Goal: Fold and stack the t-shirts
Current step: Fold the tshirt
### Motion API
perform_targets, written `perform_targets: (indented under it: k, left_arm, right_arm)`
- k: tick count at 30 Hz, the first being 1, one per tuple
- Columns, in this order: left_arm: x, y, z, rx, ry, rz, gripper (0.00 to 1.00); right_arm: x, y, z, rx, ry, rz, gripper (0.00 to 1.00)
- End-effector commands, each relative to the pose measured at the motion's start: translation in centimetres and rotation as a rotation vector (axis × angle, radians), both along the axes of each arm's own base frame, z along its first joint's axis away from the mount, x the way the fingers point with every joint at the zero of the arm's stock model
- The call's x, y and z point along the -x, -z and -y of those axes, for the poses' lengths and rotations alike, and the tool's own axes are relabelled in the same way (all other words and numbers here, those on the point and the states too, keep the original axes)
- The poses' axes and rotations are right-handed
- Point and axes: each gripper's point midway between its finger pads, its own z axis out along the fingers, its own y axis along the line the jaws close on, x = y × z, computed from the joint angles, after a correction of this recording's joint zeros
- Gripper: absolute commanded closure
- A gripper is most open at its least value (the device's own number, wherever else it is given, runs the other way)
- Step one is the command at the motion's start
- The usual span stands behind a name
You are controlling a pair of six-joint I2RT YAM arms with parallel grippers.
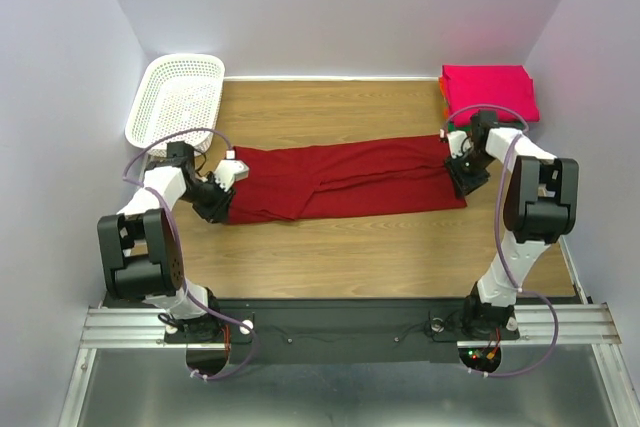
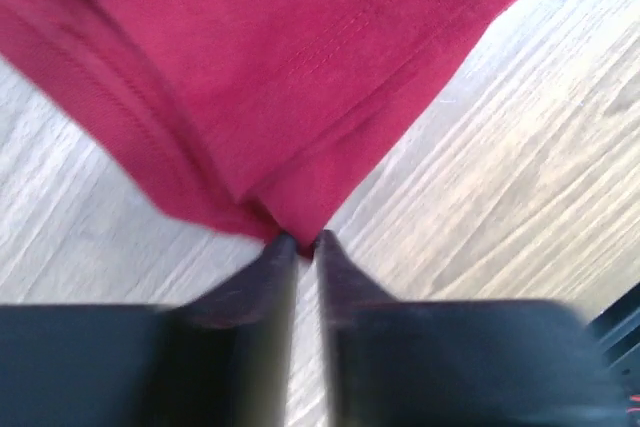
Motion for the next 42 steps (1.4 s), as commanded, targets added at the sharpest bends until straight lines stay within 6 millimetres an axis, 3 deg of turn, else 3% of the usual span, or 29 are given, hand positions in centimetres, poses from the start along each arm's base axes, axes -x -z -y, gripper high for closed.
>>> perform_targets:
  k: [1, 3, 5, 6, 9, 11, 13, 14, 16, 18, 19, 21, 23, 28, 39, 42]
  left_arm:
    - [0.7, -3.2, -0.6, 0.013, -0.011, 0.040, 0.54]
    - [0.4, -4.4, -0.3, 0.041, -0.016, 0.064, 0.48]
    - [-0.3, -5.5, 0.0, 0.059, -0.034, 0.093, 0.44]
    - [-0.6, -5.9, 0.3, 0.081, -0.039, 0.098, 0.44]
    - [-1.6, -5.9, 0.9, 0.138, -0.069, 0.076, 0.43]
    - [-2.2, -5.3, 1.4, 0.177, -0.084, 0.049, 0.43]
    - [-2.5, -4.4, 1.7, 0.205, -0.117, 0.002, 0.43]
    - [-2.7, -4.1, 1.8, 0.217, -0.127, -0.005, 0.43]
    - [-3.0, -3.6, 1.9, 0.229, -0.147, -0.027, 0.43]
    - [-3.3, -3.5, 2.1, 0.245, -0.153, -0.026, 0.43]
    - [-3.4, -3.4, 2.1, 0.251, -0.160, -0.032, 0.43]
    - [-3.6, -3.3, 2.1, 0.251, -0.167, -0.029, 0.43]
    - [-3.7, -3.2, 2.0, 0.243, -0.171, -0.025, 0.43]
    - [-3.2, -2.8, 2.0, 0.242, -0.175, -0.023, 0.43]
    - [-3.2, -2.9, 2.1, 0.241, -0.163, -0.004, 0.42]
    - [-3.3, -3.0, 2.0, 0.240, -0.165, 0.002, 0.42]
  right_arm:
    - [-0.3, -4.5, 0.3, -0.009, 0.009, 0.055, 0.50]
    - [-2.4, -7.8, -2.1, -0.134, 0.006, 0.141, 0.46]
    - [-3.1, -10.0, -5.5, -0.235, -0.001, 0.168, 0.46]
    - [-3.7, -11.5, -7.6, -0.311, -0.024, 0.196, 0.46]
    - [-4.1, -13.2, -14.7, -0.506, -0.040, 0.193, 0.46]
    - [-4.0, -13.3, -19.7, -0.605, -0.051, 0.159, 0.46]
    - [-3.0, -12.9, -23.5, -0.681, -0.042, 0.103, 0.46]
    - [-2.8, -12.8, -26.5, -0.716, -0.086, 0.110, 0.46]
    - [-1.1, -12.7, -30.7, -0.781, -0.100, 0.047, 0.46]
    - [-0.6, -12.0, -33.6, -0.827, -0.116, 0.036, 0.46]
    - [0.9, -12.0, -35.9, -0.852, -0.110, -0.009, 0.46]
    - [1.6, -11.5, -38.4, -0.876, -0.118, -0.014, 0.44]
    - [3.5, -11.0, -41.0, -0.889, -0.122, -0.054, 0.36]
    - [6.7, -8.0, -44.2, -0.878, -0.103, -0.148, 0.34]
    - [7.7, -5.7, -47.1, -0.876, -0.084, -0.241, 0.34]
    - [7.6, -6.0, -47.6, -0.892, -0.084, -0.262, 0.38]
